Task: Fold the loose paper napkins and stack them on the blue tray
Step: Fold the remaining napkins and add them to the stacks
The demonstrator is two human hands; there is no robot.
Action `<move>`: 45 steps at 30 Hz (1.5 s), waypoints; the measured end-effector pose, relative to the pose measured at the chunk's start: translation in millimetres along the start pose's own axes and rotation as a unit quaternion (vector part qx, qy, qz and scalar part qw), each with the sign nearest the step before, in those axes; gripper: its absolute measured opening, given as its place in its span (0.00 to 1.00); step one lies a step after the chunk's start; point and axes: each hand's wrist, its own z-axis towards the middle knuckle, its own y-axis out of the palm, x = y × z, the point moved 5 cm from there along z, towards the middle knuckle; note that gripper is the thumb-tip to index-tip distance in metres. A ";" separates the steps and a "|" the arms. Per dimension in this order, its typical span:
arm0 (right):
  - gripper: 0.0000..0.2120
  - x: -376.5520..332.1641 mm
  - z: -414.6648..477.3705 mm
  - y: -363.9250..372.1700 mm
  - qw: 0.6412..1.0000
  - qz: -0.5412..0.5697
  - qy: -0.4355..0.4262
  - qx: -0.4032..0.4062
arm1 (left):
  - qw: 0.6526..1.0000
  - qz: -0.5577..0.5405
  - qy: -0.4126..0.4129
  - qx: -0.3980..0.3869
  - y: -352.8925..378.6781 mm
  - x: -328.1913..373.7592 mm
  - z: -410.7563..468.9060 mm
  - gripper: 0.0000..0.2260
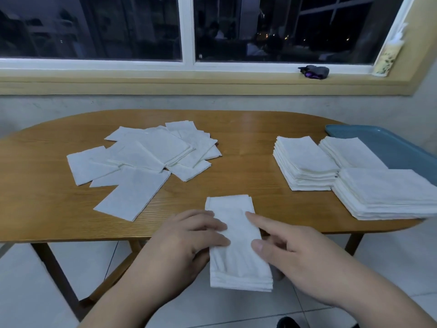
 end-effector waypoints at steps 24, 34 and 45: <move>0.18 44.2 -45.9 -79.6 0.900 0.385 -0.048 0.200 | 0.843 -0.441 -0.307 -0.001 25.0 98.1 72.9 0.13; 0.17 47.3 7.8 -161.3 0.955 0.145 0.006 0.258 | 0.851 -0.383 -0.359 0.016 42.4 72.7 166.4 0.12; 0.21 78.1 119.0 -208.1 0.972 -0.015 0.083 0.219 | 0.889 -0.274 -0.363 -0.056 90.5 9.5 249.5 0.15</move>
